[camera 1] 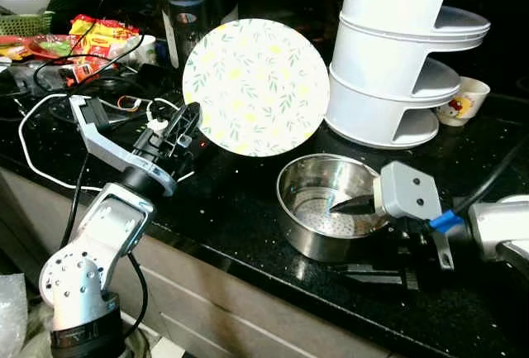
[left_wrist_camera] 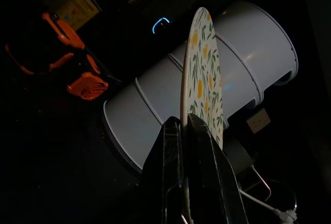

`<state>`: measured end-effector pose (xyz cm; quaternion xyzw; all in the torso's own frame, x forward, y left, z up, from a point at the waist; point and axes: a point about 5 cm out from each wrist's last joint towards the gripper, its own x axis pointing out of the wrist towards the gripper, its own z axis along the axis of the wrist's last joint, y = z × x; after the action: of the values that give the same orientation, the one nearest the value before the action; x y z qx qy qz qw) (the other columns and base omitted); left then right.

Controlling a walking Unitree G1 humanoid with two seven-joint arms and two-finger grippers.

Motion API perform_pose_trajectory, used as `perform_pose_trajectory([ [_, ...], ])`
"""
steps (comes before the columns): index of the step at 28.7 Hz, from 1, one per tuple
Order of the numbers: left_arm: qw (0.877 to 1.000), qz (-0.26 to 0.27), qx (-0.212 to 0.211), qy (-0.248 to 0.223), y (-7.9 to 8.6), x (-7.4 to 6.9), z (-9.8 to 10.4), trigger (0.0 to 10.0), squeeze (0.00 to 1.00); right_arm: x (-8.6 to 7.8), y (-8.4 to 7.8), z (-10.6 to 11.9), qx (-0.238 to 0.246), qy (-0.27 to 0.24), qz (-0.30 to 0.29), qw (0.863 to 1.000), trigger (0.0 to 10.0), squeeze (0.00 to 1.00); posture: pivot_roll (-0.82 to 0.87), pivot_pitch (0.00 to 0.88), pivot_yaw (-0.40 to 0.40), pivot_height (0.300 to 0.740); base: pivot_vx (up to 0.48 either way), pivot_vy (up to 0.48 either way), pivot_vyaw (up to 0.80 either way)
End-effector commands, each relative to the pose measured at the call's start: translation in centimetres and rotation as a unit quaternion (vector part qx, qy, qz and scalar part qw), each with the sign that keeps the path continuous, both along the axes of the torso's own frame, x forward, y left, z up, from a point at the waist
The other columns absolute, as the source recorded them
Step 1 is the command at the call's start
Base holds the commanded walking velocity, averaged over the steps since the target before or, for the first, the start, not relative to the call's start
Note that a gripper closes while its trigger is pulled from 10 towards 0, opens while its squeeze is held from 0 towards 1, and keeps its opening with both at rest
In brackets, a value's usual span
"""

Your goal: Kitchen organization

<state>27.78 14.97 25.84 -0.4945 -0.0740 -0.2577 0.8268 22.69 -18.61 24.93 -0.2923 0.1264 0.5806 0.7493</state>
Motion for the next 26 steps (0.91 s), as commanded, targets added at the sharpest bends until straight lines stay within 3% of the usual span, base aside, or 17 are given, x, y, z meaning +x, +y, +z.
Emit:
perform_pose_trajectory([
  [1, 1.0, 0.0, 0.006, 0.009, -0.1, 0.1, -0.3, 10.0, 0.0, -0.2, -0.1, 0.0, -0.026, -0.006, 0.005, 1.0, 10.0, 0.0, 0.02, 0.0, 0.003, 0.74, 0.0, 0.0, 0.0],
  [2, 1.0, -0.001, 0.007, 0.01, -0.2, 0.1, -0.3, 10.0, 0.0, 0.1, -0.2, 0.0, -0.046, -0.016, 0.0, 0.999, 10.0, 0.0, 0.01, 0.0, 0.004, 0.74, 0.0, 0.0, 0.0],
  [4, 1.0, -0.002, 0.008, 0.01, -0.3, 0.2, -0.4, 10.0, 0.0, 0.7, -0.5, 0.0, -0.084, -0.043, -0.012, 0.995, 0.0, 0.0, 0.01, 0.0, 0.003, 0.74, 0.0, 0.0, 0.0],
  [11, 1.0, -0.005, 0.006, 0.008, -0.4, 0.1, -0.2, 10.0, 0.0, 1.9, -1.3, -0.4, -0.153, -0.082, -0.047, 0.984, 0.0, 0.0, 0.01, 0.0, 0.002, 0.74, 0.0, 0.0, 0.0],
  [16, 1.0, -0.004, 0.005, 0.006, -0.4, 0.2, -0.1, 10.0, 0.0, 1.7, -0.6, -0.3, -0.146, -0.082, -0.028, 0.985, 0.0, 0.0, 0.01, 0.0, 0.002, 0.74, 0.0, 0.0, 0.0],
  [26, 1.0, -0.007, 0.004, 0.006, -0.5, 0.2, -0.1, 10.0, 0.0, 2.6, -1.3, 0.5, -0.124, -0.112, -0.054, 0.985, 0.0, 0.0, 0.01, 0.0, 0.0, 0.74, 0.0, 0.0, 0.0],
])
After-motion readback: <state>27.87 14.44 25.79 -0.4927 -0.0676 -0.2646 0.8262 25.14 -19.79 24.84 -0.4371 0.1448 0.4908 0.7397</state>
